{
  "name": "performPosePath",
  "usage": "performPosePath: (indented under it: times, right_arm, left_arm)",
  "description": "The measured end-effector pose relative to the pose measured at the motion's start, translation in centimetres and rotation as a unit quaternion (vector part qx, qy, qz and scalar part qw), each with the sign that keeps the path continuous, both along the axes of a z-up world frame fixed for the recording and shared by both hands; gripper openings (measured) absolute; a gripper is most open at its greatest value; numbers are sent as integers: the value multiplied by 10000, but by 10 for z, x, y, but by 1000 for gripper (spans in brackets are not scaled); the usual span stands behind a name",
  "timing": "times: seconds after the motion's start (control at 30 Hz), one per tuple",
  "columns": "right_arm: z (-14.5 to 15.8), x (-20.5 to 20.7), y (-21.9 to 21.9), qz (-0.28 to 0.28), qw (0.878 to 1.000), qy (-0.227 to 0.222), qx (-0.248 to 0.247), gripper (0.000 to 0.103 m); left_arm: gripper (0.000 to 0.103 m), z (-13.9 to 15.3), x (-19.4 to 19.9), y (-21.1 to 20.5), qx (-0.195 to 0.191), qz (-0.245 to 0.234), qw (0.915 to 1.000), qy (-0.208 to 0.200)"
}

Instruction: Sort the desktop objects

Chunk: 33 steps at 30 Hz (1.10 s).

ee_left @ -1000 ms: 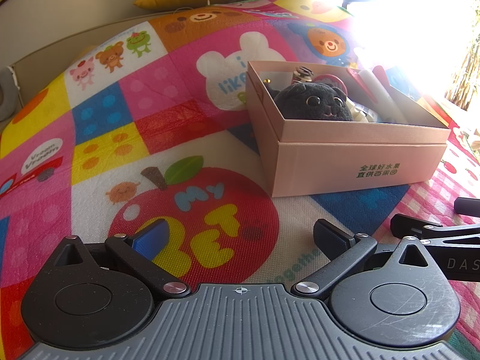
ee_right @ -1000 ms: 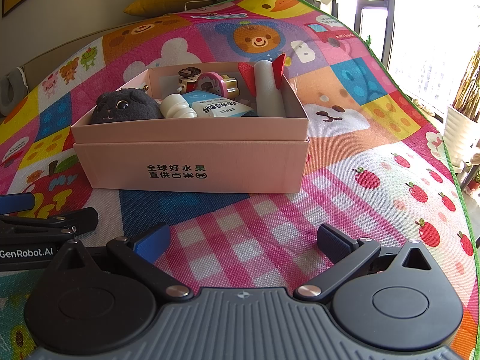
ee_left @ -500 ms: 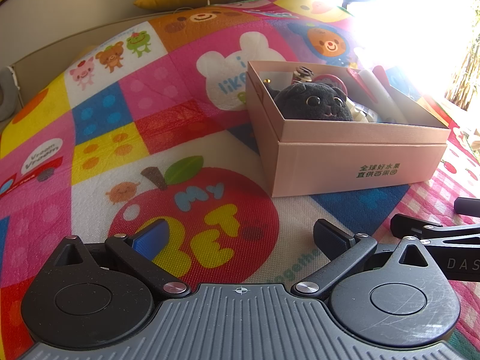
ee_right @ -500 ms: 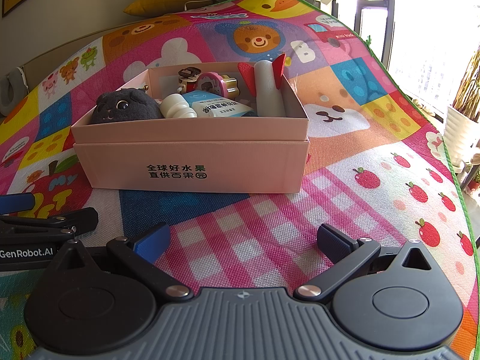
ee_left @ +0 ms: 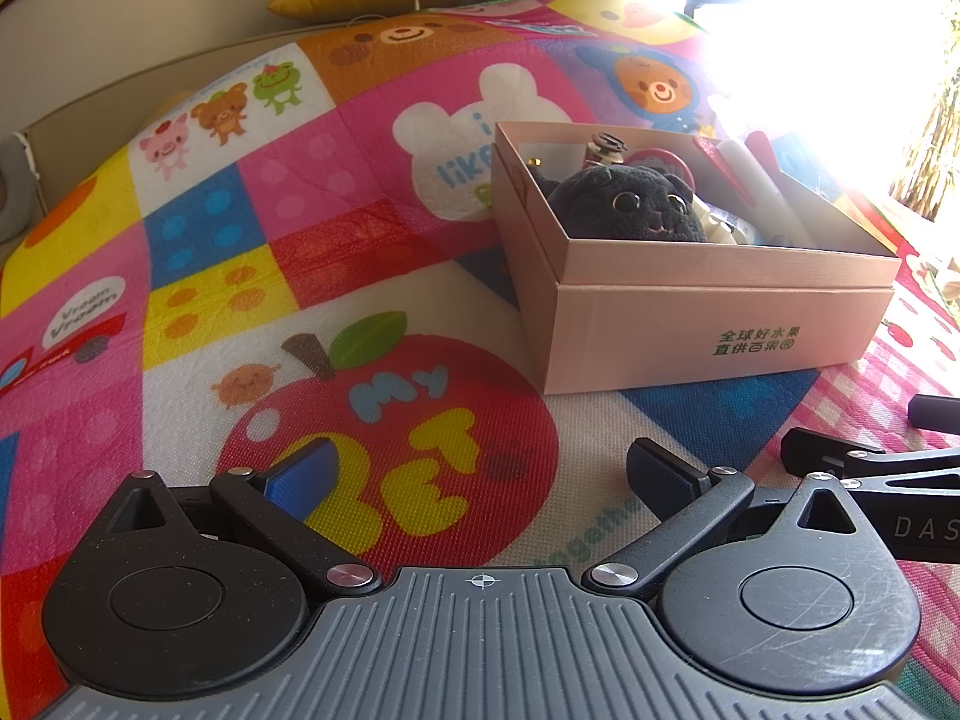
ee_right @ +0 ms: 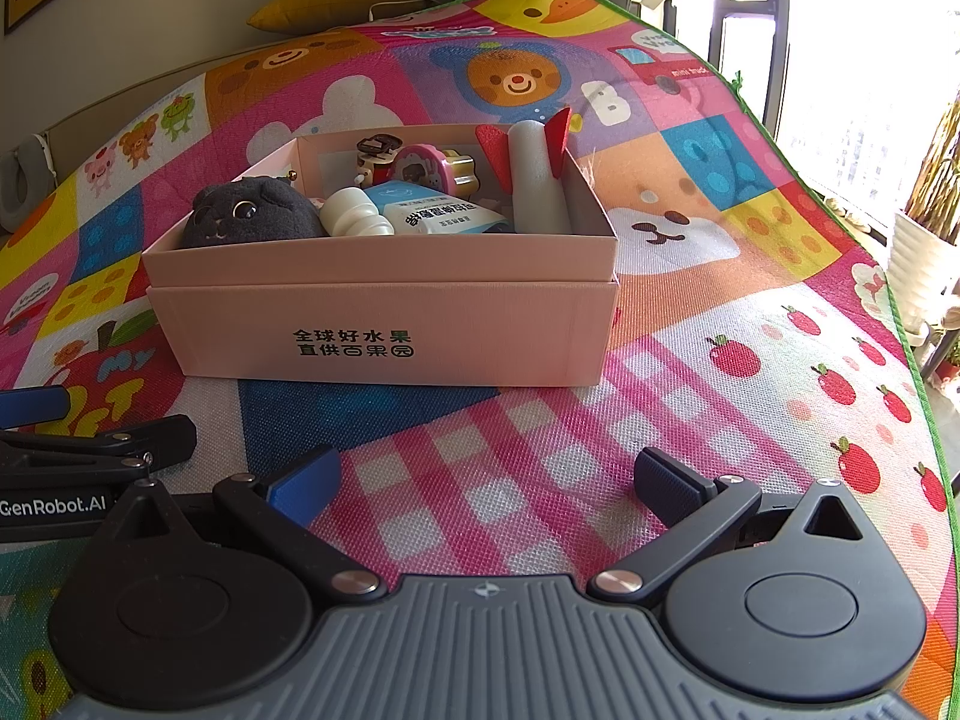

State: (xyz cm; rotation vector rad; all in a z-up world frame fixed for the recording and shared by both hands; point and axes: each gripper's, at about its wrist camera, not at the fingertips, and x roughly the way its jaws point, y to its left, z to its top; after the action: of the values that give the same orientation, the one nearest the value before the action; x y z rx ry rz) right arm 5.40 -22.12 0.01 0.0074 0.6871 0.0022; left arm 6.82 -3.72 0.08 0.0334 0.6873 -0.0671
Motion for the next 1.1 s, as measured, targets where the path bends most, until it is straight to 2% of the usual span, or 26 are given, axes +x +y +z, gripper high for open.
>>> performPosePath:
  times: [1.1]
  right_arm:
    - [0,0,0,0,10000,0,-6,103]
  left_arm:
    - [103,0,0,0,-15,-7,10000,-11]
